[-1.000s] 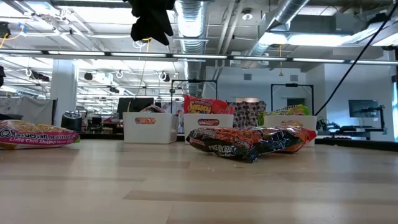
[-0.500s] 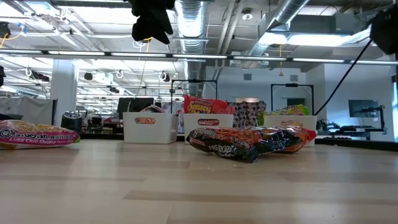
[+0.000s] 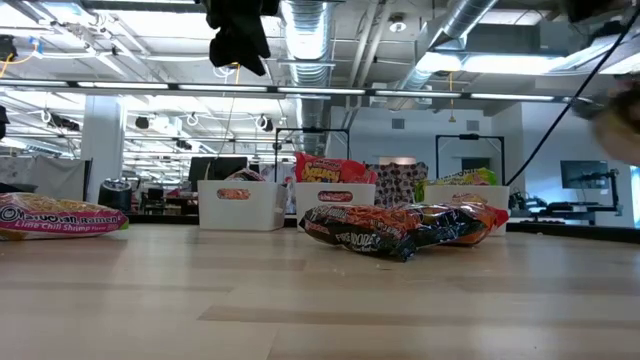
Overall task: Sort Maruchan noodles
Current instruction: Put the black noodle pack into the left white bin
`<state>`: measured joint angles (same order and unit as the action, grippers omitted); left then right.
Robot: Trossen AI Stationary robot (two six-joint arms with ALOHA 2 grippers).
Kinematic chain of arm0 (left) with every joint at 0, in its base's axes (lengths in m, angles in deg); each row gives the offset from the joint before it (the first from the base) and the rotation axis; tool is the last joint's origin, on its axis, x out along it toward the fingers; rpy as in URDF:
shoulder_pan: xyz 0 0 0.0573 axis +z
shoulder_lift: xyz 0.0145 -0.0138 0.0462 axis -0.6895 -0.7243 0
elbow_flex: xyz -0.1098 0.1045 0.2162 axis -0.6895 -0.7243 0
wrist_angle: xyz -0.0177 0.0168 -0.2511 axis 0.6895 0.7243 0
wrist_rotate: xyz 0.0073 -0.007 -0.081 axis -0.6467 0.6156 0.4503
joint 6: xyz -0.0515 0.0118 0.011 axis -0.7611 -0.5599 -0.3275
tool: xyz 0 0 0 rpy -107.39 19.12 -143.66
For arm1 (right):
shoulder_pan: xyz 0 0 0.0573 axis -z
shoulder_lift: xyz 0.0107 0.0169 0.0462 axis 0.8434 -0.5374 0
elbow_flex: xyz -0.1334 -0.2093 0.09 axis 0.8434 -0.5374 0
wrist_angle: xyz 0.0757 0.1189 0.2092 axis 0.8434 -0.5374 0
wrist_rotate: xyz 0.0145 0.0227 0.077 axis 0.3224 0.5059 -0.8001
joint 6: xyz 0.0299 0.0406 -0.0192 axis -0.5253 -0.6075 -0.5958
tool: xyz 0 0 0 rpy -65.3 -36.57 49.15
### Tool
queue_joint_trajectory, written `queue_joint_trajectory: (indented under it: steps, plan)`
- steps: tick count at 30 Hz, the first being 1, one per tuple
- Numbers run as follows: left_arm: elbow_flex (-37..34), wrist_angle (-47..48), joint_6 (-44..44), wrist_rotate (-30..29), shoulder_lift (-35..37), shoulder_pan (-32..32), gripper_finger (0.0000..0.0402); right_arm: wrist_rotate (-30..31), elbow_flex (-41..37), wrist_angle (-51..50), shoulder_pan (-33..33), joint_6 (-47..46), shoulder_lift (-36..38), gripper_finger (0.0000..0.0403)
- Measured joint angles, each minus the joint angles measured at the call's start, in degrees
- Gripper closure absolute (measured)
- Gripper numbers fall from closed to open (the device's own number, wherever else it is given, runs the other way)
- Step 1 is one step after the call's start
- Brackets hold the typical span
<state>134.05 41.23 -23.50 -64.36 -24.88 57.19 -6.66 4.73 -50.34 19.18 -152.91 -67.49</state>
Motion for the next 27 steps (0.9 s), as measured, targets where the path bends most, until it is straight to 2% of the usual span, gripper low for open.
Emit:
queue_joint_trajectory:
  steps: [6, 12, 15, 27]
  plan:
    - [0.0, -0.3, -4.01, 0.46, 0.02, 2.15, 0.0208, 5.45, 2.85, 0.04, 4.68, 2.92, 0.01, 0.0402]
    - [0.0, -1.3, -8.59, 9.67, 0.02, 3.78, 0.0205, 10.9, 7.51, 0.05, 12.9, 13.38, 0.03, 0.0402]
    - [0.0, -3.14, -10.5, 10.73, 0.02, 3.79, 0.0205, 12.49, 10.02, 0.25, 17.44, 19.99, 0.05, 0.0402]
    - [0.0, -10.31, -15.44, 10.79, 0.02, 3.81, 0.0205, 12.7, 16.63, 1.1, 31.7, 44.31, 0.1, 0.0401]
